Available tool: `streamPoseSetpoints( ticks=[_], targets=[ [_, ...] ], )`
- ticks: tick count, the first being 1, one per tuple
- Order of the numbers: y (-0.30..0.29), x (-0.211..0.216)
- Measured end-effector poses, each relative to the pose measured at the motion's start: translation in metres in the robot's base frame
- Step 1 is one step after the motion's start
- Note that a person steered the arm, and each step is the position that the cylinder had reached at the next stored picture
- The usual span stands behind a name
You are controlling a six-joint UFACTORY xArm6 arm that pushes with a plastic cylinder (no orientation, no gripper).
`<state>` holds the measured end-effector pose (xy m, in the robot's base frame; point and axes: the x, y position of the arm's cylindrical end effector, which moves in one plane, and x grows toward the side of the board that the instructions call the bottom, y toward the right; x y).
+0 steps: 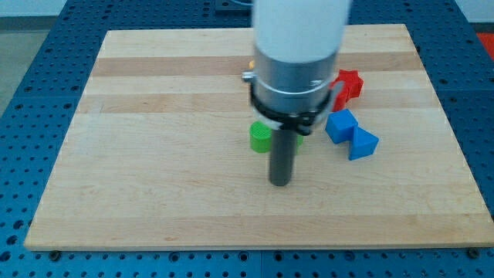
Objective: Move the arm to the yellow blocks
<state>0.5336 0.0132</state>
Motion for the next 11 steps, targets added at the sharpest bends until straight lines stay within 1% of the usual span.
streamPoseSetpoints(
  ticks=[1, 3, 4, 6, 7, 9, 11],
  targets=[
    [-0.030, -0.015],
    [-0.032, -0.088],
    [-0.026, -0.115],
    [0.013, -0.149],
    [0.013, -0.175],
    [0.008, -0.198],
    [-0.047, -0.200]
  ],
)
